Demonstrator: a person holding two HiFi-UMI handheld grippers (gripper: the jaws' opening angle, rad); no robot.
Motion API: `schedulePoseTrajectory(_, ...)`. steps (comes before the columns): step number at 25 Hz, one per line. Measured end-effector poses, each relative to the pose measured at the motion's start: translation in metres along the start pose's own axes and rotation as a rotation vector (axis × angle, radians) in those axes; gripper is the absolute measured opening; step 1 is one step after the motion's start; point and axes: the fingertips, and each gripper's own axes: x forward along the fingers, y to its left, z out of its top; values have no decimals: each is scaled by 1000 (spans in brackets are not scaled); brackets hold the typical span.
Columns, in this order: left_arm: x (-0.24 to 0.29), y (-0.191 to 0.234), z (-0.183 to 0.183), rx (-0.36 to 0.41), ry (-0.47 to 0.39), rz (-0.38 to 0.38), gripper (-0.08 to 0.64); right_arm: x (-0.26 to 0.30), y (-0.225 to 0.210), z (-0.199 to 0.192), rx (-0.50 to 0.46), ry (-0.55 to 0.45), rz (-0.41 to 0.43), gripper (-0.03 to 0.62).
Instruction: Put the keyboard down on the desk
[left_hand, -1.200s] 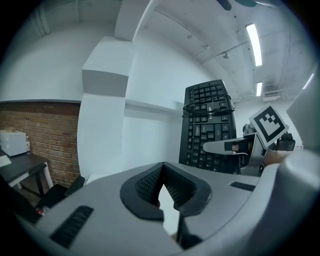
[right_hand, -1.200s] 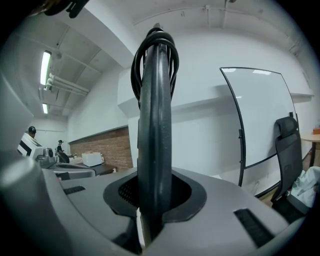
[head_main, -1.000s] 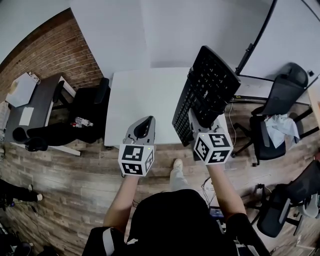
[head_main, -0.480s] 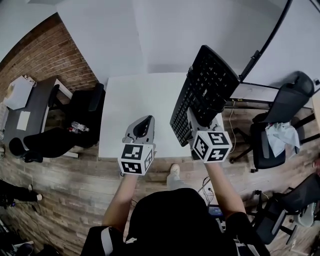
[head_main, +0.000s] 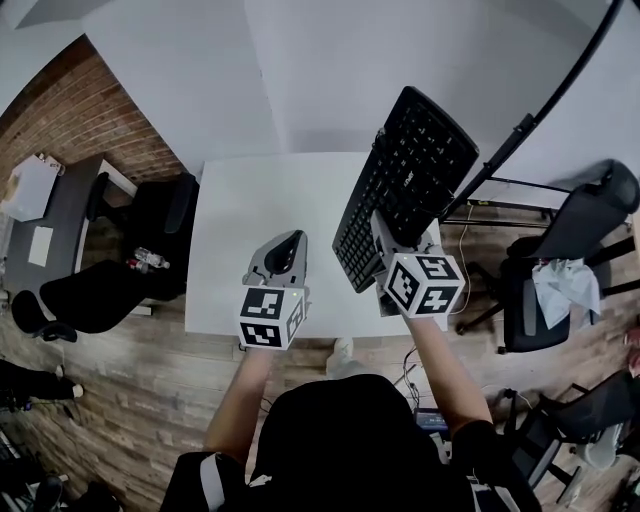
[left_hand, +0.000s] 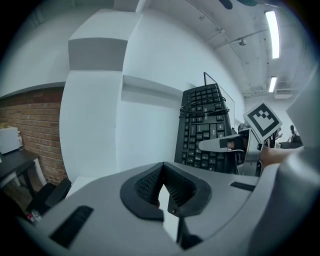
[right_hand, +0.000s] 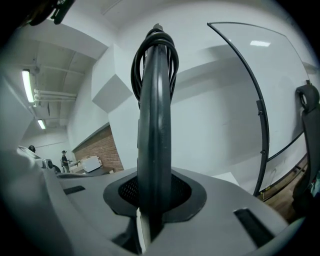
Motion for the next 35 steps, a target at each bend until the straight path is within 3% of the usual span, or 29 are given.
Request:
schedulePoseTrajectory(12,45,9,-17,-10,52,47,11,53,-48,-20,185,77,28,97)
schedulePoseTrajectory(20,59,22,-30,-16,85,49,11,76,-56,-29,312,81,38,98)
schedulePoseTrajectory(35,100,52,-52,-12,136,-34,11,125,-63,-57,470,122,-14,100)
